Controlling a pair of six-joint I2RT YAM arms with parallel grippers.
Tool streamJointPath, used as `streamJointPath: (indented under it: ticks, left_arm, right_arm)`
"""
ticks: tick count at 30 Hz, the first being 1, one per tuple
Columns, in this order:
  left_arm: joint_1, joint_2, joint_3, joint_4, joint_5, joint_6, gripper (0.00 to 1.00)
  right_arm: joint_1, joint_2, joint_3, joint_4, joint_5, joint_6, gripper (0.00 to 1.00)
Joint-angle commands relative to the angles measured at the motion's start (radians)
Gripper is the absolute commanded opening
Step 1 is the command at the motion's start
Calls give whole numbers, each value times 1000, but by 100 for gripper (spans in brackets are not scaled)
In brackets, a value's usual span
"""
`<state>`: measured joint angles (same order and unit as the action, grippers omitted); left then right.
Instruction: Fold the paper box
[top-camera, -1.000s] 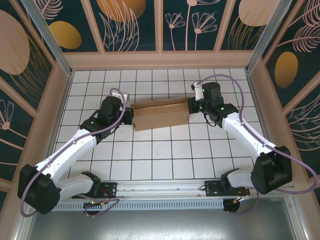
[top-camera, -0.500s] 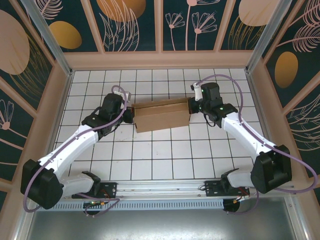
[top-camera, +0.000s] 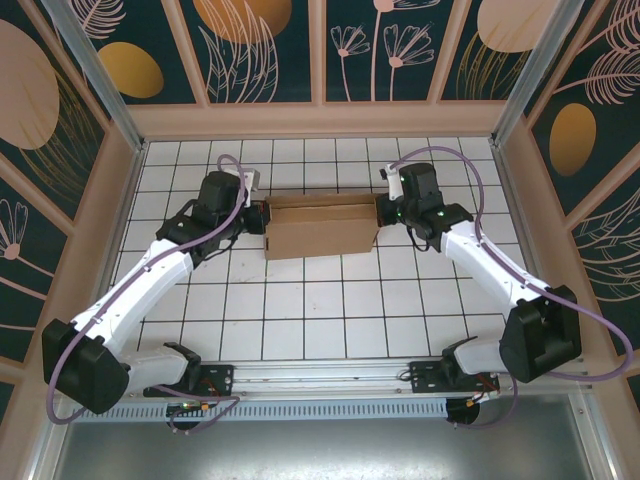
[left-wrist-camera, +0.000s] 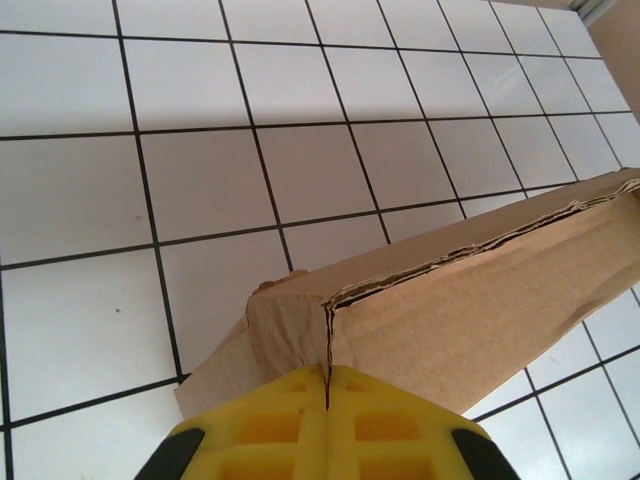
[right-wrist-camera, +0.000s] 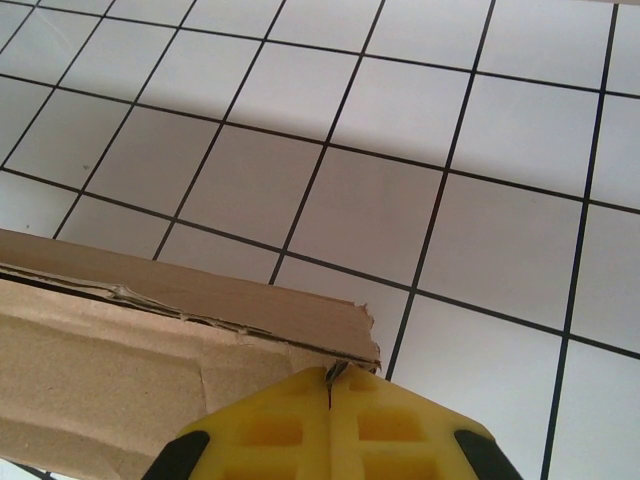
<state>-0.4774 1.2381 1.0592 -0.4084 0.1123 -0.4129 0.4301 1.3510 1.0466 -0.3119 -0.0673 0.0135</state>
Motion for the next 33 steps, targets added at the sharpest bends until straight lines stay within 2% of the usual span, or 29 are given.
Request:
streamJointPath:
  ticks: [1,6,18,24,33]
  left_arm:
    - [0,9,35,-5,139,-24,0]
    - [19,3,39,-58,180,-15,0]
    - [54,5,109,-192,196,12,0]
    - [106,-5,96,-158,306,-28,0]
    - [106,-6,35,-149,269,7,0]
  right_arm:
    - [42,17,36,-71,-54,-9,0]
    - [59,13,64,-100,-31,-22,0]
    - [82,5,127,-175,10,-54,0]
    - [82,5,133,-185,21,-61,0]
    - [82,4,114,-175,19,-63,0]
